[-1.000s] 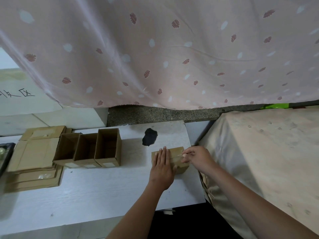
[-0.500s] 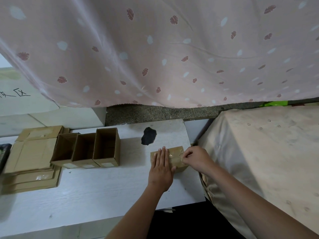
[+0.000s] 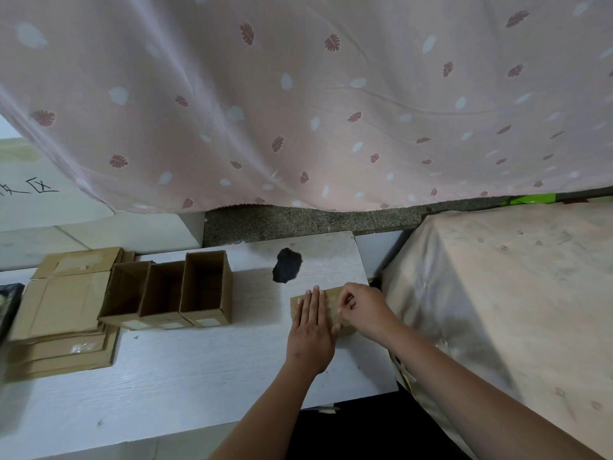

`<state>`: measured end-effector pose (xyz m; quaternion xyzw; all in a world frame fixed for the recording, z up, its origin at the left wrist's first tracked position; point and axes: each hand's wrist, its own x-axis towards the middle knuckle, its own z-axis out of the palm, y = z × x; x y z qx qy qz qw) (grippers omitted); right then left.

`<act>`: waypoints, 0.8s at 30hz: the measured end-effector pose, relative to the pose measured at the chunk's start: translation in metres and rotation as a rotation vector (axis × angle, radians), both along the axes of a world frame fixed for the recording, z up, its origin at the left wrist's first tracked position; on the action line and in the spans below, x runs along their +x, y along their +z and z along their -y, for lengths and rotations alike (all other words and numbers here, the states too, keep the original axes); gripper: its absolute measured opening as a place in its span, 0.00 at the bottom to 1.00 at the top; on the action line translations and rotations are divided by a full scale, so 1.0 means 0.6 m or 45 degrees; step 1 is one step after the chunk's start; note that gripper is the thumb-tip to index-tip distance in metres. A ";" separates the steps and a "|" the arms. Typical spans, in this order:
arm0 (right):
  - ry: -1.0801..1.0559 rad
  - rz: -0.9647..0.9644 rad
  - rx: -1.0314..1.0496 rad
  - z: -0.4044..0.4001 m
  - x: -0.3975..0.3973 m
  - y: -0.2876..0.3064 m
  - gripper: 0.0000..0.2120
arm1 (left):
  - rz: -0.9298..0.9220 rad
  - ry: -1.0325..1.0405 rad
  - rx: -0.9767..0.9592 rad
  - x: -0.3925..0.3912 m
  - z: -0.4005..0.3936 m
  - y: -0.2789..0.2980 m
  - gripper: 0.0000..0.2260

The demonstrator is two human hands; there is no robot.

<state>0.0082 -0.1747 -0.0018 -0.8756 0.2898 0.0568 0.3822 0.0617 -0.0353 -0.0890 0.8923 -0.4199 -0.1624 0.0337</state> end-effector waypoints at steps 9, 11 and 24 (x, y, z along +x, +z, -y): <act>0.093 -0.104 -0.136 -0.005 0.003 -0.005 0.09 | -0.004 -0.010 -0.007 0.001 0.000 0.001 0.34; 0.095 -0.100 -0.163 -0.004 0.000 -0.005 0.06 | -0.008 -0.003 -0.018 0.001 -0.001 0.002 0.34; 0.000 0.077 -0.239 0.024 -0.009 0.010 0.08 | -0.026 -0.007 -0.045 0.002 -0.002 0.005 0.34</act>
